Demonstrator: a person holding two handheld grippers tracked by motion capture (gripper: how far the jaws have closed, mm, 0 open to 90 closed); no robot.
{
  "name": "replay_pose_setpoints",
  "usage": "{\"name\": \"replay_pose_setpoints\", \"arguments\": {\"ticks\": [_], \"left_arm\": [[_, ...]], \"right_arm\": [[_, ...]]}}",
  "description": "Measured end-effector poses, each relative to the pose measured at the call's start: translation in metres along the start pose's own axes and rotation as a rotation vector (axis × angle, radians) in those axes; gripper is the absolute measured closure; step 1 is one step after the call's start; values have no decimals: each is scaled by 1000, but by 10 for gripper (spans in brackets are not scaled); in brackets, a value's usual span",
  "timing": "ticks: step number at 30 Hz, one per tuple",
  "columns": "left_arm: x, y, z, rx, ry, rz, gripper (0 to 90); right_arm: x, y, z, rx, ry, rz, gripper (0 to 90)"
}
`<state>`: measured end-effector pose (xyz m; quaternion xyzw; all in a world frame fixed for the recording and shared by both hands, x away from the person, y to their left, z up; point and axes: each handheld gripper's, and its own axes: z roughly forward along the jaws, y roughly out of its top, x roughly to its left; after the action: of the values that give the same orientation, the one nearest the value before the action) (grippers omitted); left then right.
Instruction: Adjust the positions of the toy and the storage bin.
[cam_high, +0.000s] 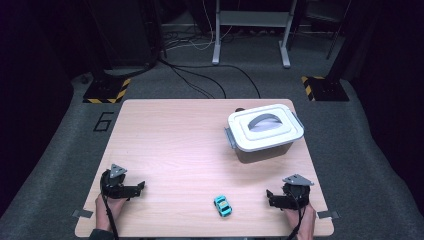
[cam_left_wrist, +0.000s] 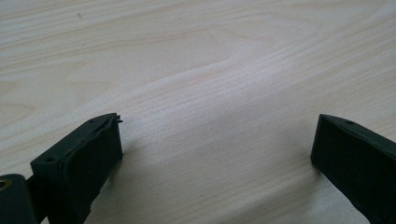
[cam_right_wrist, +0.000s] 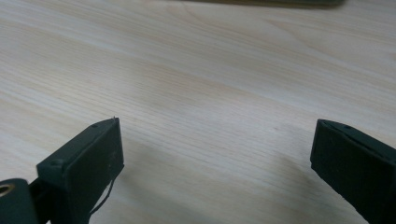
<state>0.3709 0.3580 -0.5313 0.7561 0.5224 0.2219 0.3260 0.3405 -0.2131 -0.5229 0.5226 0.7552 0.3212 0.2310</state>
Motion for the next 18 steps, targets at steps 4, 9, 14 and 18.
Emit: {"name": "replay_pose_setpoints", "arguments": {"ticks": [4, 9, 14, 18], "left_arm": [[0, 0, 0, 0, 0, 0, 17], [0, 0, 0, 0, 0, 1, 17], [0, 0, 0, 0, 0, 0, 17], [0, 0, 0, 0, 0, 0, 17]], "right_arm": [[10, 5, -5, -15, 20, -14, 19], [24, 13, -11, -30, 63, -41, 20], [42, 20, -15, -38, 116, -66, 22], [59, 27, -17, -38, 159, -96, 25]]}}
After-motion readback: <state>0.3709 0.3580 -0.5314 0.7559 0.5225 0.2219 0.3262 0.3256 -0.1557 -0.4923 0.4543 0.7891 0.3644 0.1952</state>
